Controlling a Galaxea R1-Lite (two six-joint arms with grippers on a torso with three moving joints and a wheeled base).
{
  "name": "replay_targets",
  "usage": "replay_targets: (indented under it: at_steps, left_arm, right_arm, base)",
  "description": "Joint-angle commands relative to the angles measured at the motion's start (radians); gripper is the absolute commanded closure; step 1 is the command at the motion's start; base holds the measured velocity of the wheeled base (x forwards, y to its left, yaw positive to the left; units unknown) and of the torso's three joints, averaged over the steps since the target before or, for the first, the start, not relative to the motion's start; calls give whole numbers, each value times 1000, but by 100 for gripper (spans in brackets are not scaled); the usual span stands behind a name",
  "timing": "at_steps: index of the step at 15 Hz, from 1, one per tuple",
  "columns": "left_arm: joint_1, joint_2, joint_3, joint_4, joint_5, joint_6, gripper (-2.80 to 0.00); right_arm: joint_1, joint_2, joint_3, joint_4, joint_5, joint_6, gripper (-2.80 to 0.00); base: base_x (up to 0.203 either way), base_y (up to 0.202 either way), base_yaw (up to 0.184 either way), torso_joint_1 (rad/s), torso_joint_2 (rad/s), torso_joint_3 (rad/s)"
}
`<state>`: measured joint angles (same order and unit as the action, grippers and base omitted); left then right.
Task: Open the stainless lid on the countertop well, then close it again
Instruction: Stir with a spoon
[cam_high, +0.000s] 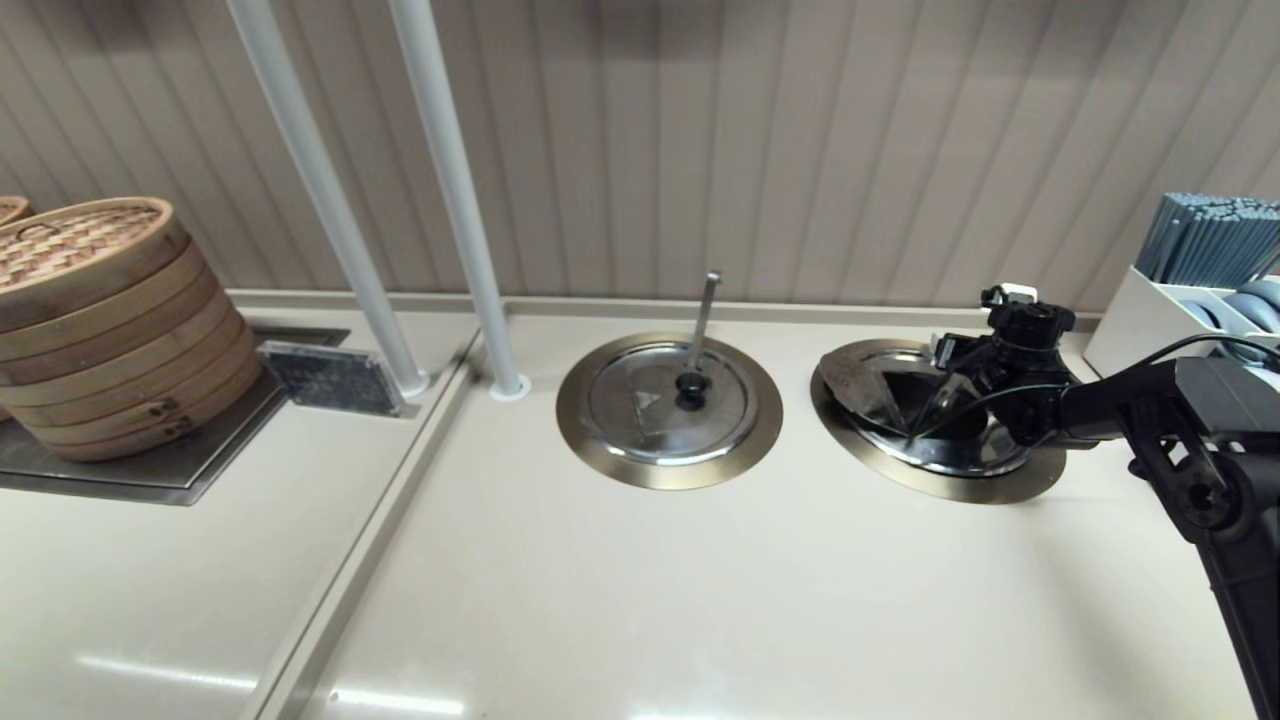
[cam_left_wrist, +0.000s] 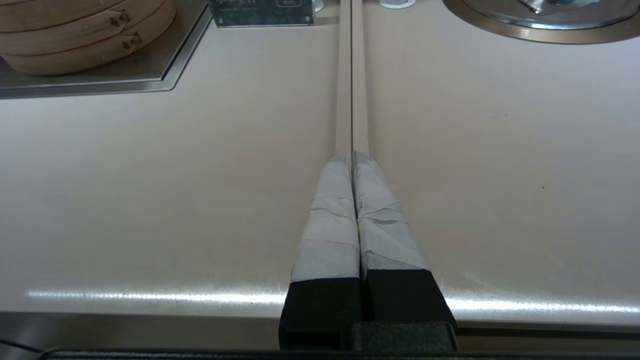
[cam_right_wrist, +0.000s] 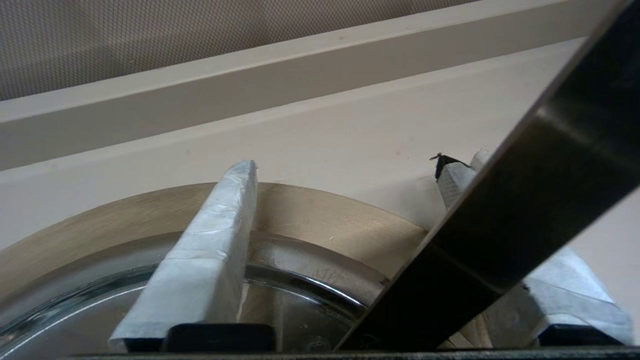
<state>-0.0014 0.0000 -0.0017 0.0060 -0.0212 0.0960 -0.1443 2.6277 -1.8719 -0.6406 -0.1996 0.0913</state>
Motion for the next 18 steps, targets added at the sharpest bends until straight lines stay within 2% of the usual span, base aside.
replay_targets:
  at_steps: [1,11,13,18]
  left_arm:
    - [0,0,0,0,0,1,0]
    - [0,0,0,0,0,1,0]
    - [0,-1,0,0,0,1,0]
    - [0,0,0,0,0,1,0]
  right_arm:
    - [0,11,-10,-4,-1,-1,0]
    - [5,-13,-22,-8,-21,9,0]
    - [6,-47,20,-11,-26,14,0]
    - [9,-236,263,-33,-21,68,0]
  base:
    - [0,0,0,0,0,0]
    - [0,0,0,0,0,0]
    - [0,0,0,0,0,0]
    - [0,0,0,0,0,0]
